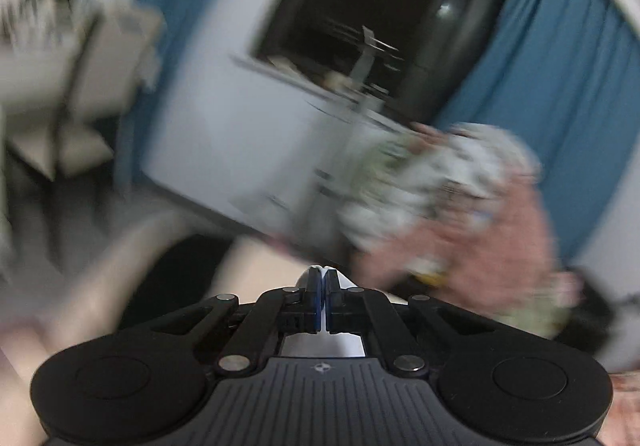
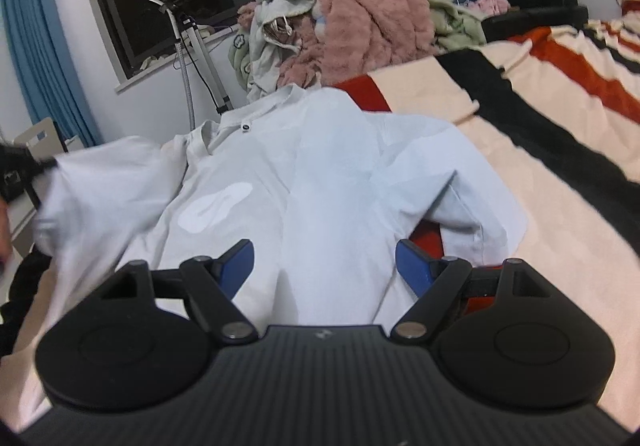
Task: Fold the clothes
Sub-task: 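Pull the shirt fabric with the left gripper while the right gripper hovers above, then grasp the shirt hem with the left gripper and pull it straight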
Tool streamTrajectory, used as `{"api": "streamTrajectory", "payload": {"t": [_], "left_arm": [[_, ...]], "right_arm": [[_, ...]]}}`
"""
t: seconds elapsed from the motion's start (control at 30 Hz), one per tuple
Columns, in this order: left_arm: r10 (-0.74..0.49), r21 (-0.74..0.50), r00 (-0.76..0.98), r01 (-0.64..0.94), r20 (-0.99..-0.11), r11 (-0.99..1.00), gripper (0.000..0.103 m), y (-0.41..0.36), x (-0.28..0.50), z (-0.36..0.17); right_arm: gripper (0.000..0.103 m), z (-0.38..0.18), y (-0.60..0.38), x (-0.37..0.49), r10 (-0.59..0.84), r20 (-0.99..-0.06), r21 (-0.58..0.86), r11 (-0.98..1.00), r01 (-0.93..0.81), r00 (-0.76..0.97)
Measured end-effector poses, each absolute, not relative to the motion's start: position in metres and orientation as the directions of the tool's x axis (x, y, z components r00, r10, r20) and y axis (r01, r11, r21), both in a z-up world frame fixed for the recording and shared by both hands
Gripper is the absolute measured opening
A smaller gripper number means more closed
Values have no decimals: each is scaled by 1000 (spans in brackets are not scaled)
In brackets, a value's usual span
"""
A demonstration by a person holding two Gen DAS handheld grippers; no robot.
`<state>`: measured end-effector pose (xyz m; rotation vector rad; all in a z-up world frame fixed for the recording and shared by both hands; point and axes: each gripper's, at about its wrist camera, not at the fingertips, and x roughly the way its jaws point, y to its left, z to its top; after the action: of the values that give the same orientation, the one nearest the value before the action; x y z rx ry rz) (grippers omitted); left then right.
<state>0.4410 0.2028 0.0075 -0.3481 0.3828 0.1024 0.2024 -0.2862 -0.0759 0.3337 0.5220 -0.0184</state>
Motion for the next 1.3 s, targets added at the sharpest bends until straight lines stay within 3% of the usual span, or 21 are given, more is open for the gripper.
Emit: {"api": "streamTrajectory", "payload": {"t": [0.07, 0.17, 0.23, 0.47, 0.6, 0.93, 1.3], "left_arm": [[160, -163, 891, -249, -424, 955, 1, 217, 474, 11], [251, -6, 810, -299, -530, 954, 2, 222, 511, -15], [241, 4, 786, -291, -569, 957, 5, 227, 517, -39], [175, -40, 789, -246, -589, 969, 52, 226, 475, -49], [132, -79, 758, -235, -638, 969, 54, 220, 409, -34], [-154, -310, 658, -127, -737, 942, 55, 172, 171, -34], [-238, -215, 417, 102, -877, 971, 55, 57, 40, -60]], "right_arm": [[79, -74, -283, 203, 62, -480, 295, 951, 95, 875], [79, -73, -278, 206, 60, -466, 272, 959, 78, 883], [79, -75, -275, 209, 55, -466, 253, 965, 73, 883], [79, -81, -268, 214, 64, -466, 230, 972, 52, 882], [79, -76, -265, 209, 74, -453, 232, 972, 38, 888], [79, -41, -264, 162, 72, -395, 195, 981, 7, 916], [79, -18, -264, 100, 80, -437, 204, 979, 12, 896]]}}
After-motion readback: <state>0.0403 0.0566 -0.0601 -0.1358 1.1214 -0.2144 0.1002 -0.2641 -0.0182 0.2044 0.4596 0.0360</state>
